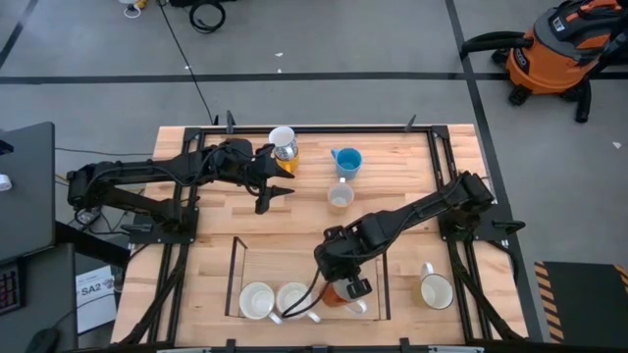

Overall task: Place coffee mugs
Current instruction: Put the red mug on the shelf

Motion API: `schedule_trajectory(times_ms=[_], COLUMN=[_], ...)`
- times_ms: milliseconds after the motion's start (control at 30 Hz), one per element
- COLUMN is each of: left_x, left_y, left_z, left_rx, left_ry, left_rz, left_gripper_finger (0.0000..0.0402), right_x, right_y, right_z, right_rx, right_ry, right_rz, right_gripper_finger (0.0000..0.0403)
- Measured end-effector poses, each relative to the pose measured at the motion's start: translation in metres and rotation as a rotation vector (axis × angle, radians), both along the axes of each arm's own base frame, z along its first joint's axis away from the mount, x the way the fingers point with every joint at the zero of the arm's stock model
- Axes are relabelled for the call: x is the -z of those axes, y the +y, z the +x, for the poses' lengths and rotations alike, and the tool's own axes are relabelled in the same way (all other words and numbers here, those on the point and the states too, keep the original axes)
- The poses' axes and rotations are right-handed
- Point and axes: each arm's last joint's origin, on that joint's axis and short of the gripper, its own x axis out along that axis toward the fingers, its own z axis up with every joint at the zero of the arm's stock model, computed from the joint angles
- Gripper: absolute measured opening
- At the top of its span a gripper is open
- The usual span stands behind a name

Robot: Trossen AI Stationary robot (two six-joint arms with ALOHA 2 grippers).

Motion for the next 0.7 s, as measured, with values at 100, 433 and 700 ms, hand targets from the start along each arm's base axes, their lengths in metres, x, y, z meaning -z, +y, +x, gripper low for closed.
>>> schedule_trajectory(times_ms=[100,433,700], left_x=[0.000,0.000,0.000], left_y=[0.000,0.000,0.000], left_z=[0.000,0.000,0.000], left_rx=[0.000,0.000,0.000], left_ry=[0.000,-0.002,-0.002], left_rz=[0.000,0.001,0.001], left_gripper_finger=[0.0199,0.0199,0.0199], right_x=[-0.001,0.016,0.023], right_y=[0.001,0.009,0.011], right_z=[0.001,0.010,0.014], right_rx=[-0.006,-0.027,-0.066], right_ry=[-0.016,-0.009,-0.012], right_rz=[0.004,0.002,-0.015], right_gripper_finger=[0.0032,0.0032,0.0032])
